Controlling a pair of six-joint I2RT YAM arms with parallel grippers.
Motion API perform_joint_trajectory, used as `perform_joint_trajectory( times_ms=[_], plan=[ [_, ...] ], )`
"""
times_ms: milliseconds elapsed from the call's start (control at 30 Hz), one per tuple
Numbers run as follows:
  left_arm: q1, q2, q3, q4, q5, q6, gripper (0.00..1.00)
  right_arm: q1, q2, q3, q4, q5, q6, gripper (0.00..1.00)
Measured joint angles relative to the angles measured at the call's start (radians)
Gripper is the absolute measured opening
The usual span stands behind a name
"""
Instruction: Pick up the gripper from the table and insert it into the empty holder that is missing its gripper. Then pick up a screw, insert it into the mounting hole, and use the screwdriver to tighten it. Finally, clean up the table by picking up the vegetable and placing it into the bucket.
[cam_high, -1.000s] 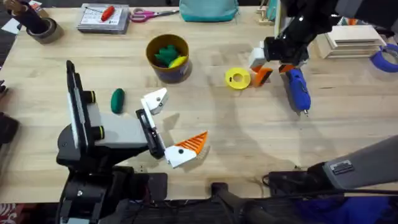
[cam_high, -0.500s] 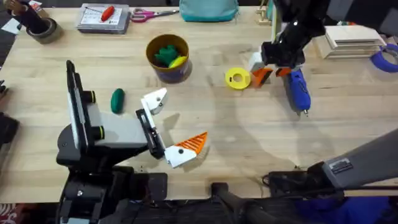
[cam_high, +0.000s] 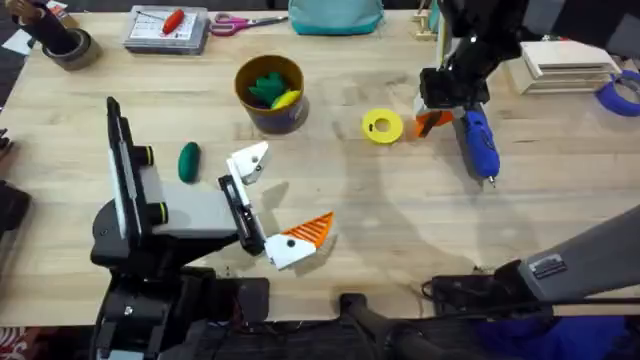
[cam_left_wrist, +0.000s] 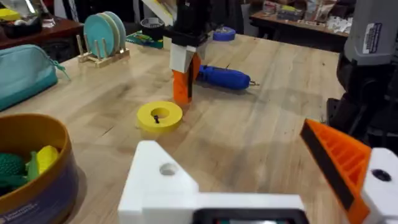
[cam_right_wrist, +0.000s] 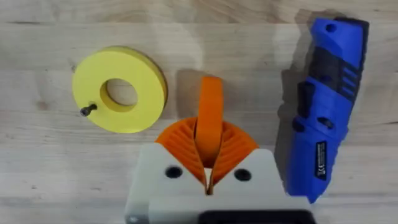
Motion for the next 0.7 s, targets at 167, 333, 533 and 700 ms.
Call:
perform_joint_trajectory(
  times_ms=[167,333,533,700],
  plan=[
    [0.0,0.0,0.0,0.0,0.0,0.0,0.986,0.0,-0.001,0.0,-0.007,0.0,0.0,0.014],
    [0.0,0.0,0.0,0.0,0.0,0.0,0.985,0.0,-0.023,0.028,-0.077,-0.003,0.0,0.011],
    [0.0,0.0,0.0,0.0,0.0,0.0,0.986,0.0,-0.106,0.159,-0.128,-0.003,0.0,0.01],
    [0.0,0.0,0.0,0.0,0.0,0.0,0.985,0.0,-0.219,0.179,-0.113,-0.038,0.0,0.01]
  ],
)
